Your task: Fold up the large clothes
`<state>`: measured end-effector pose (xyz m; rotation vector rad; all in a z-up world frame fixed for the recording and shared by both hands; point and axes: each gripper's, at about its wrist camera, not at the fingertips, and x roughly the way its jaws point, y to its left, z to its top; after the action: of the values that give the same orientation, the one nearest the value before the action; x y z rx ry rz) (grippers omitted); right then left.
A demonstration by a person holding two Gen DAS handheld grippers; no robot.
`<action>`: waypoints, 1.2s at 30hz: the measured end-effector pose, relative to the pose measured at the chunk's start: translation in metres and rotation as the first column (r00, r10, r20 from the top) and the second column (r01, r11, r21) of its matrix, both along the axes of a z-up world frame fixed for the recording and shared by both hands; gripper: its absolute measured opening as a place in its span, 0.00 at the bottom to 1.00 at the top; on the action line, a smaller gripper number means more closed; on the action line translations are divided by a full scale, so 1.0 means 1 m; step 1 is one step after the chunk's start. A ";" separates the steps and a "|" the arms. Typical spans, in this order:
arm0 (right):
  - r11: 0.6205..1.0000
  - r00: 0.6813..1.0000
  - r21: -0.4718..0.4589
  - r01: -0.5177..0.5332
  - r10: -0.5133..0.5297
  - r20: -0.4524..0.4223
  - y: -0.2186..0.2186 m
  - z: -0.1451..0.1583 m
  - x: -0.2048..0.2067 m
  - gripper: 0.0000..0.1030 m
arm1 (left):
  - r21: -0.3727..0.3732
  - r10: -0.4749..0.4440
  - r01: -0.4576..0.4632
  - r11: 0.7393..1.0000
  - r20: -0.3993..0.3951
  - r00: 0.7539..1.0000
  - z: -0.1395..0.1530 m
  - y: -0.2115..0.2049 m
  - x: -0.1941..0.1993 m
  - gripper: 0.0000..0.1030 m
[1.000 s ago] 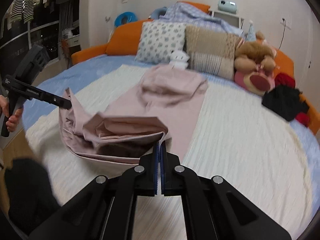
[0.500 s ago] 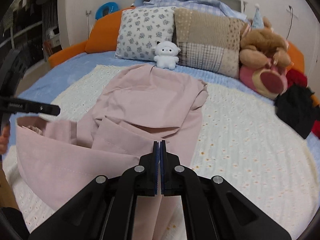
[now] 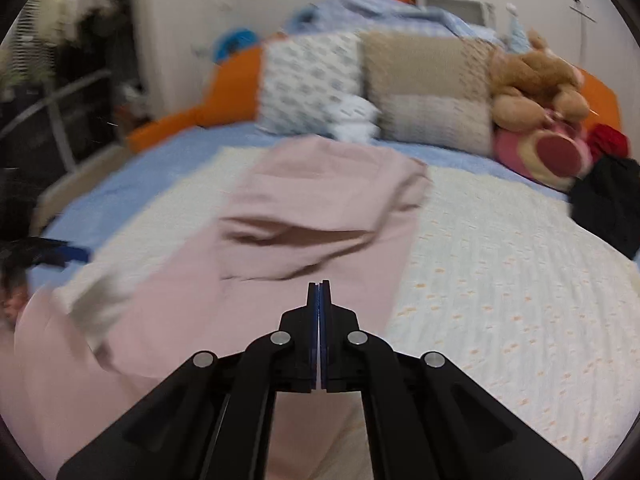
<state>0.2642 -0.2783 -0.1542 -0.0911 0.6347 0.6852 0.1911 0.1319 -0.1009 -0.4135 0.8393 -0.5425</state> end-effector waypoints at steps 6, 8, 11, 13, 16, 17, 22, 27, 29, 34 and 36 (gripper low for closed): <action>0.971 0.939 -0.114 -0.210 0.233 0.252 -0.043 -0.007 -0.116 0.75 | 0.109 -0.044 0.040 0.993 0.034 0.998 -0.009 0.018 -0.063 0.69; 0.919 0.875 -0.259 -0.297 0.371 0.311 -0.049 -0.018 -0.162 0.74 | 0.267 -0.151 0.136 0.954 0.035 0.988 -0.014 0.007 -0.086 0.69; 0.771 0.776 -0.498 -0.397 0.572 0.267 -0.052 -0.040 -0.215 0.65 | 0.440 -0.286 0.235 0.867 0.051 0.957 -0.024 -0.007 -0.117 0.68; 0.704 0.761 -0.576 -0.415 0.616 0.204 -0.057 -0.051 -0.228 0.59 | 0.494 -0.368 0.305 0.814 0.032 0.929 -0.030 -0.015 -0.126 0.64; 0.666 0.740 -0.609 -0.431 0.647 0.184 -0.065 -0.056 -0.230 0.59 | 0.610 -0.470 0.360 0.706 0.024 0.882 -0.038 -0.029 -0.136 0.63; 0.663 0.740 -0.615 -0.427 0.647 0.184 -0.064 -0.058 -0.227 0.59 | 0.640 -0.499 0.374 0.671 0.017 0.867 -0.042 -0.035 -0.138 0.63; 0.586 0.667 -0.676 -0.447 0.722 0.185 -0.043 -0.083 -0.222 0.59 | 0.751 -0.640 0.432 0.499 -0.017 0.768 -0.064 -0.071 -0.139 0.57; 0.560 0.584 -0.683 -0.469 0.777 0.236 -0.020 -0.086 -0.211 0.58 | 0.807 -0.742 0.408 0.426 0.054 0.668 -0.069 -0.100 -0.148 0.49; 0.546 0.551 -0.696 -0.466 0.795 0.255 -0.015 -0.086 -0.212 0.58 | 0.825 -0.777 0.391 0.409 0.090 0.623 -0.069 -0.109 -0.153 0.49; 0.504 0.523 -0.699 -0.508 0.825 0.214 -0.008 -0.087 -0.206 0.39 | 0.847 -0.817 0.361 0.392 0.139 0.560 -0.065 -0.120 -0.151 0.46; 0.502 0.542 -0.683 -0.531 0.821 0.181 -0.004 -0.083 -0.200 0.20 | 0.839 -0.823 0.367 0.402 0.155 0.547 -0.060 -0.120 -0.151 0.42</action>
<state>0.0638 -0.2825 -0.2375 -1.1297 0.2423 1.2131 0.0401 0.0123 -0.1610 0.8887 0.5269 -0.9254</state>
